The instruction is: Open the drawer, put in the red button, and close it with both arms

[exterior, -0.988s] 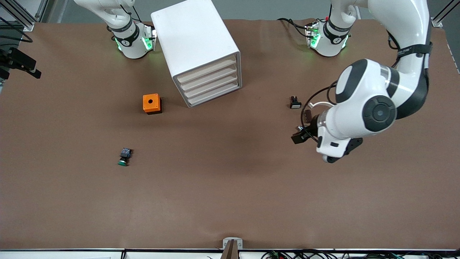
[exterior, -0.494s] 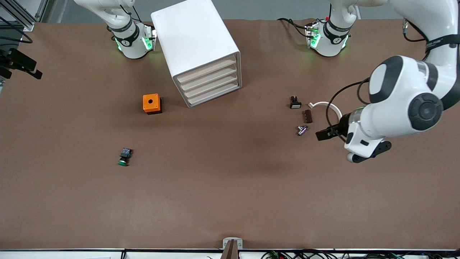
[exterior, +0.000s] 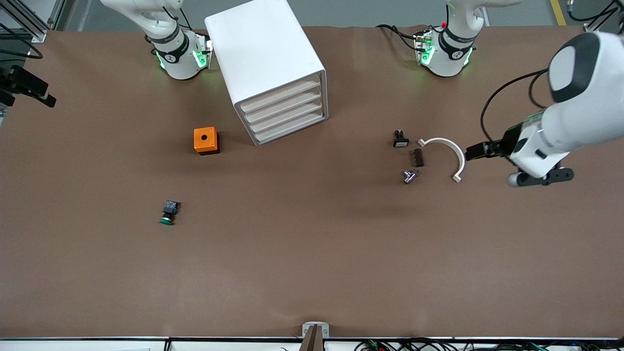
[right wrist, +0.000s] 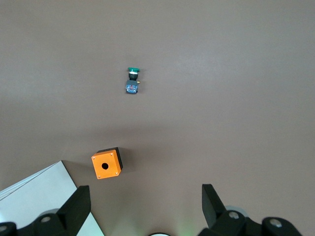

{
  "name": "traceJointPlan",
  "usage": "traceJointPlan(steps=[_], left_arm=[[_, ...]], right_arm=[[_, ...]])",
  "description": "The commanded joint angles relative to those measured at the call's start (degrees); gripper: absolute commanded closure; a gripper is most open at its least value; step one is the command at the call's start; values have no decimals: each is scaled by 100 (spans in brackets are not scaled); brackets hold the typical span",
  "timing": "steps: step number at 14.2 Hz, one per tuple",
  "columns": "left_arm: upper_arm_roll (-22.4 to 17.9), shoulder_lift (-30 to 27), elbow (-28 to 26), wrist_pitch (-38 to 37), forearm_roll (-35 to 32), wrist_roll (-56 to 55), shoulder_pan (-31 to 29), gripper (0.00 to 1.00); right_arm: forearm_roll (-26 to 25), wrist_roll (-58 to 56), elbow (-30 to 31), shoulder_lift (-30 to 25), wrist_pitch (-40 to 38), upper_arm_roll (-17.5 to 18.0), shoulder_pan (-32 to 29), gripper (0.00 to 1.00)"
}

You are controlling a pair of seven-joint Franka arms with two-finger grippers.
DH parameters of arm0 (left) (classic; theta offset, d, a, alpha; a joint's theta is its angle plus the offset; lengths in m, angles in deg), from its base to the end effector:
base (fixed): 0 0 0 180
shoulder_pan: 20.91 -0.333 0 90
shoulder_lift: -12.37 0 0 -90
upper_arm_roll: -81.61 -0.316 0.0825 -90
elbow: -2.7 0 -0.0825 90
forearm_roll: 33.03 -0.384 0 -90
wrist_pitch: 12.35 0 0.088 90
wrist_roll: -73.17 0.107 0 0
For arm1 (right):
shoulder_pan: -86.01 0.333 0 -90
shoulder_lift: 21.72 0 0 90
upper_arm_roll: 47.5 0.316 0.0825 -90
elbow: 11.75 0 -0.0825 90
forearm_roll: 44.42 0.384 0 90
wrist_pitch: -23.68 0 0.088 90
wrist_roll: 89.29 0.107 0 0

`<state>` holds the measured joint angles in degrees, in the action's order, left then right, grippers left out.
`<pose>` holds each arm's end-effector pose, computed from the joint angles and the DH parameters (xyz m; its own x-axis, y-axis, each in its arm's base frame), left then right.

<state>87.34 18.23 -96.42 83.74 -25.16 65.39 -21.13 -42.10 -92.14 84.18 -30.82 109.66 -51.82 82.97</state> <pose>0.5734 -0.0666 0.5014 0.9835 0.0530 -0.1730 0.0745 -0.9900 0.1201 0.4929 -0.0624 0.6533 0.9971 -0.0747 -0.0126 -0.0753 -0.9958 -0.0530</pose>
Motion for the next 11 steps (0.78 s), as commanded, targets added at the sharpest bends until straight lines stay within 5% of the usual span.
traceJointPlan(steps=[1,11], left_arm=[[59,-261,-213,60,-93,742,-329,0],[41,-850,199,51,-541,752,-778,0]], right_arm=[[23,56,110,-136,6,72,-74,0],[-144,39,110,-144,50,80,-57,0]])
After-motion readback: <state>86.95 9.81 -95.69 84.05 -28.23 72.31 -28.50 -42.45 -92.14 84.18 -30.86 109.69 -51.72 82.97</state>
